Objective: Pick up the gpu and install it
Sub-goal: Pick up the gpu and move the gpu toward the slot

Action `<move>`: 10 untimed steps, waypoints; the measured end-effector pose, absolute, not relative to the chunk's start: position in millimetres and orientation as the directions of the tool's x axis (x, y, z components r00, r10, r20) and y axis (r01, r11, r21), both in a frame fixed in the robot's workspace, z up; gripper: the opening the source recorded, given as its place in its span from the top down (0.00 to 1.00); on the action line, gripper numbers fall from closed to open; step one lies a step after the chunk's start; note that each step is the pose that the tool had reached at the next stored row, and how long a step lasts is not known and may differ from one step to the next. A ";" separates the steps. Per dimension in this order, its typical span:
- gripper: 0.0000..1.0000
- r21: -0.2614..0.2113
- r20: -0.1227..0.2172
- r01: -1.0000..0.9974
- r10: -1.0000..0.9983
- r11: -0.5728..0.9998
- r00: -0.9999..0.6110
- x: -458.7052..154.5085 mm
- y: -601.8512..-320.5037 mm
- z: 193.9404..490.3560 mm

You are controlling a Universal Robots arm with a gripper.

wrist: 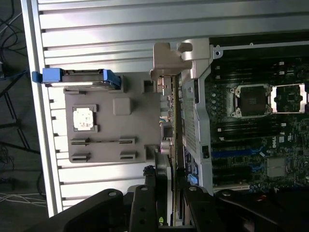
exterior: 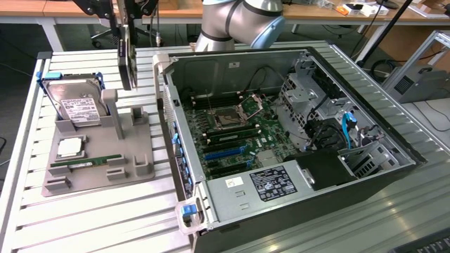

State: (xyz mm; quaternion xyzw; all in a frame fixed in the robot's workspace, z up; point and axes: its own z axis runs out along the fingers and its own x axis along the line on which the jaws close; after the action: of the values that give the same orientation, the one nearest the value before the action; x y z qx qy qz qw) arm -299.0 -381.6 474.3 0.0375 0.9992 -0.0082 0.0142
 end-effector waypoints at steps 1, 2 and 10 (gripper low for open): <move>0.73 -0.015 -0.029 0.075 0.075 0.997 -0.997 -296.7 -382.9 474.2; 0.73 -0.015 -0.029 0.075 0.075 0.997 -0.997 -295.0 -383.6 474.1; 0.73 -0.015 -0.029 0.075 0.075 0.997 -0.997 -282.5 -387.8 472.5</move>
State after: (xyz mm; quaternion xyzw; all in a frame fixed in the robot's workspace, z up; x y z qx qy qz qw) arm -282.5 -387.8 472.5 0.0375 0.9992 -0.0082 0.0142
